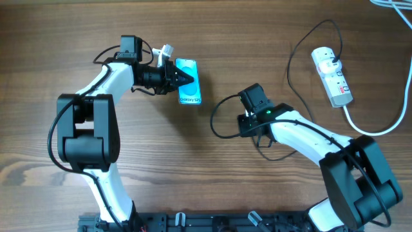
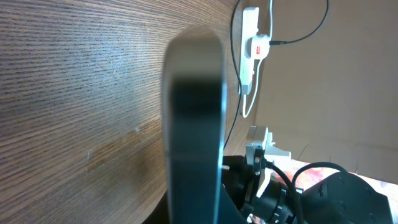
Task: Plug charger to phone and switch on socket
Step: 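Carry the cable plug with the right gripper to the phone's bottom port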
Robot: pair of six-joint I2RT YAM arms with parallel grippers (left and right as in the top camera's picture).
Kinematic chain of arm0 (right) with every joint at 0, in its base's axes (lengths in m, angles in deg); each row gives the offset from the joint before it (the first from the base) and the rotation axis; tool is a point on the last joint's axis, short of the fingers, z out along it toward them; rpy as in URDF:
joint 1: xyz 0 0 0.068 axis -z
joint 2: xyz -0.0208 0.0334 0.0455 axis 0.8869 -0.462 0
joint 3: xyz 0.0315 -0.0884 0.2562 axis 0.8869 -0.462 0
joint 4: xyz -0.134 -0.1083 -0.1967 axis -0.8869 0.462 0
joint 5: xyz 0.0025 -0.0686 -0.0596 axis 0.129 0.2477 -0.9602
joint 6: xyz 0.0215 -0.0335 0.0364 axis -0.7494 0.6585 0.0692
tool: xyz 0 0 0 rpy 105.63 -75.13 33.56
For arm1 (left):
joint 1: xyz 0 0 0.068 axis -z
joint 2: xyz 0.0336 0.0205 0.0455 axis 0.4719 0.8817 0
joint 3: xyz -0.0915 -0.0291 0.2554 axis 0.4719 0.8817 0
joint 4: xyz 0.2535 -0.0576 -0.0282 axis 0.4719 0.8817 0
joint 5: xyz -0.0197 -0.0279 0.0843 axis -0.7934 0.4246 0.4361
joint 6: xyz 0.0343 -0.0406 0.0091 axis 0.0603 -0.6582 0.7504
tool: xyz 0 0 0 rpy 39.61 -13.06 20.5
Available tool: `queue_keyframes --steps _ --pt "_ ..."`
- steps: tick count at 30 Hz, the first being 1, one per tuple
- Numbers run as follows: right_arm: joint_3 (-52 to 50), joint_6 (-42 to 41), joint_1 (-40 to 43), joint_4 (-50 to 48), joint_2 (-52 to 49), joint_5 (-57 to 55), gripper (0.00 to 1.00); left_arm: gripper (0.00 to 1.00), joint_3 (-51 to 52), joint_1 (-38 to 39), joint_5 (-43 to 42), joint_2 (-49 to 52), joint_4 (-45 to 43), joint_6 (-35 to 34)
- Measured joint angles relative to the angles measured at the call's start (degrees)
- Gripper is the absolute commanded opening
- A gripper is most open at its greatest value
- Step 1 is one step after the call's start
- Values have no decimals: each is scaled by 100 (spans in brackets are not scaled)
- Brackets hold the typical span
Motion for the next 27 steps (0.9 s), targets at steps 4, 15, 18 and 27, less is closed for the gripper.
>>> queue_keyframes --steps 4,15,18,27 --pt "-4 72 2 -26 7 48 4 4 0 0 0 0 0 0" --pt "-22 647 1172 -636 997 5375 4 4 46 -603 -2245 2 -1443 -216" --pt "-98 138 901 -1784 986 5987 4 4 46 -588 -2396 2 -1438 -269" --pt "-278 -1582 -404 -4247 216 5541 4 4 46 -289 -2459 2 -1434 -256"
